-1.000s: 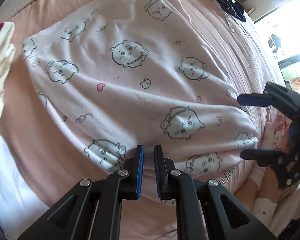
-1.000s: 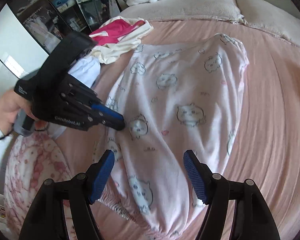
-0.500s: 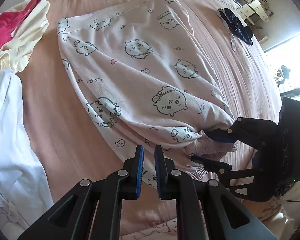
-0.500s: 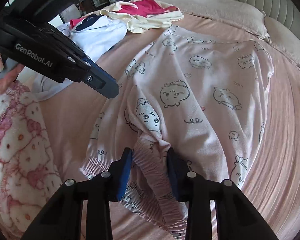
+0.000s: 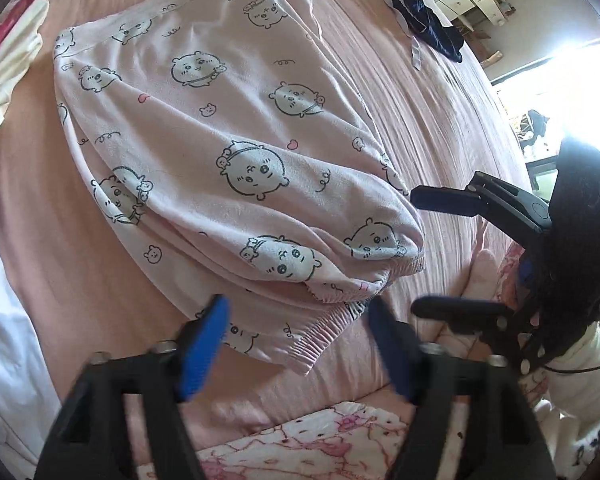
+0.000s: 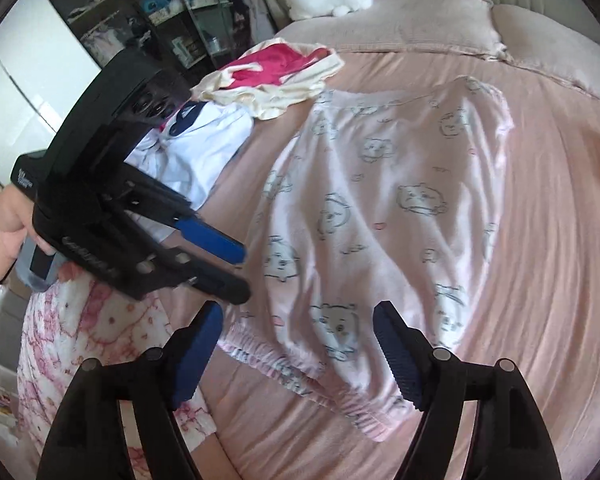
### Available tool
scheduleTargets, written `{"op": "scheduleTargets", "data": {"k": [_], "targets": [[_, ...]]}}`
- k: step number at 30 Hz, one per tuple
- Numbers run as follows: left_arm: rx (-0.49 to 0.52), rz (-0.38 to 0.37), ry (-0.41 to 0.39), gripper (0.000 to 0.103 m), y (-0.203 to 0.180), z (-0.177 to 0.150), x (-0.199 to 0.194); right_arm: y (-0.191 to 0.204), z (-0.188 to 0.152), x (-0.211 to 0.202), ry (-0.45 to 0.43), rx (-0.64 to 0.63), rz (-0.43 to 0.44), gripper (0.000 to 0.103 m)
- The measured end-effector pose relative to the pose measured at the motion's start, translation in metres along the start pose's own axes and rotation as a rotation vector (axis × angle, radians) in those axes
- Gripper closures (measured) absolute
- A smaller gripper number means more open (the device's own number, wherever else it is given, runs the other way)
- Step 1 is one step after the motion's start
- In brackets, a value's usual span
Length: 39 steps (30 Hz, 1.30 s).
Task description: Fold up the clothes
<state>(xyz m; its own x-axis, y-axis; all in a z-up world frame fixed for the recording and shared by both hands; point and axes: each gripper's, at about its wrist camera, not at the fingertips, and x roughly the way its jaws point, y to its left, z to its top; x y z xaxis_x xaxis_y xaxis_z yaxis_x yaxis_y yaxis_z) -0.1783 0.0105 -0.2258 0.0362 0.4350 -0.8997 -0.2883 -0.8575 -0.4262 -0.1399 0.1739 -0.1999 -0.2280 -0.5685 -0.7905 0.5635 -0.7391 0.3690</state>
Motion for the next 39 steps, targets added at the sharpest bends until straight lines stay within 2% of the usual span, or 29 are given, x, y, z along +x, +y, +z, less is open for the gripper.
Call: {"op": "scheduleTargets", "data": {"k": [2,4,5,6,8,9,10,15,20,21,22,23,25,28,34,39], "targets": [[-0.018,0.031,-0.010,0.016,-0.003,0.004,0.002,-0.028,-0.002,-0.007,-0.034,0.128,-0.004,0.026],[-0.039,0.076,-0.014,0.017,-0.006,0.009,0.005,-0.059,-0.006,-0.017,-0.089,0.299,0.039,0.026],[-0.055,0.084,-0.007,0.017,-0.005,0.010,0.008,-0.071,-0.007,-0.021,-0.107,0.357,0.028,0.026],[-0.067,0.081,0.001,0.018,-0.004,0.011,0.012,-0.077,-0.007,-0.023,-0.112,0.383,-0.020,0.026],[-0.072,0.080,0.014,0.028,-0.004,0.012,0.018,-0.079,-0.004,-0.020,-0.103,0.349,-0.152,0.025],[-0.069,0.088,0.020,0.045,-0.004,0.012,0.021,-0.078,-0.002,-0.016,-0.092,0.316,-0.202,0.026],[-0.068,0.099,0.028,0.053,-0.004,0.013,0.023,-0.076,0.000,-0.013,-0.082,0.286,-0.238,0.026],[-0.093,0.073,0.043,0.053,0.000,0.014,0.030,-0.078,-0.003,0.007,0.002,0.235,-0.259,0.026],[-0.098,0.077,0.015,0.053,0.005,0.017,0.028,-0.086,-0.013,0.006,0.025,0.254,-0.319,0.026],[-0.085,0.081,0.007,0.060,0.002,0.017,0.026,-0.087,-0.015,0.005,0.029,0.259,-0.333,0.026],[-0.068,0.082,-0.001,0.084,-0.001,0.015,0.024,-0.089,-0.016,0.006,0.033,0.264,-0.338,0.026],[-0.053,0.089,-0.009,0.090,-0.004,0.014,0.022,-0.090,-0.017,0.007,0.040,0.271,-0.338,0.026],[-0.034,0.110,-0.018,0.090,-0.006,0.014,0.018,-0.087,-0.019,0.007,0.058,0.278,-0.319,0.026],[-0.035,0.094,-0.028,0.091,-0.004,0.011,0.007,-0.079,-0.023,0.006,0.073,0.269,-0.285,0.026],[-0.063,0.038,-0.063,0.091,-0.006,0.015,-0.013,-0.069,-0.018,0.011,0.080,0.195,-0.365,0.026],[-0.050,0.067,-0.048,0.091,-0.018,0.012,-0.016,-0.072,-0.019,0.014,0.089,0.203,-0.346,0.026]]}}
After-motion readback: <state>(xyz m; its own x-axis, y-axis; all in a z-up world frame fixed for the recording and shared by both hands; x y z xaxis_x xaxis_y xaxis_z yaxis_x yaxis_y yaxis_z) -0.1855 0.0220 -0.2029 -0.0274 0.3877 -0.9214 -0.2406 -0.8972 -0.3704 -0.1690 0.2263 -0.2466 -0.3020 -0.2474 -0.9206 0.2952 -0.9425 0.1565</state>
